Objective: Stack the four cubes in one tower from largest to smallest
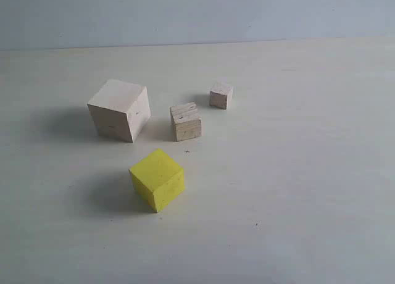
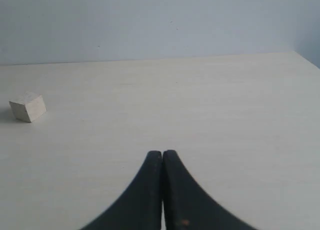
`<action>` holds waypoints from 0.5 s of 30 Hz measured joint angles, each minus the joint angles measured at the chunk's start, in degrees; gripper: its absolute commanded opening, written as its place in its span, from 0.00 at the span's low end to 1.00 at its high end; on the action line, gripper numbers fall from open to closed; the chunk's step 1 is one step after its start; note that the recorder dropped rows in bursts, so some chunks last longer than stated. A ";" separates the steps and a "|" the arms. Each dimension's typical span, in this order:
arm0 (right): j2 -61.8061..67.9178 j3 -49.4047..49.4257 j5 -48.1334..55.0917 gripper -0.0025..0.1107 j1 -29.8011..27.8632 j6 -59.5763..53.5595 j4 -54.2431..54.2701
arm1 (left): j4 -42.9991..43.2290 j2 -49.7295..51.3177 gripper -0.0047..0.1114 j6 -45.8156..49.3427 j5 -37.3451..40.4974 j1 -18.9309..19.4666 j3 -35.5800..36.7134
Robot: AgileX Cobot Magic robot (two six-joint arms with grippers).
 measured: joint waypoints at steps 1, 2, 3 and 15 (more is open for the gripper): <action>0.00 0.00 0.00 0.02 0.00 0.00 0.00 | 0.00 0.00 0.04 0.00 0.00 0.00 0.00; 0.00 0.00 0.00 0.02 0.00 0.00 0.00 | 0.00 0.00 0.04 0.00 0.00 0.00 0.00; 0.00 0.00 0.00 0.02 0.00 0.00 0.00 | 0.00 0.00 0.04 0.00 0.00 0.00 0.00; 0.00 0.00 -2.40 0.02 0.00 0.00 0.00 | 0.00 0.00 0.04 0.00 0.00 0.00 0.00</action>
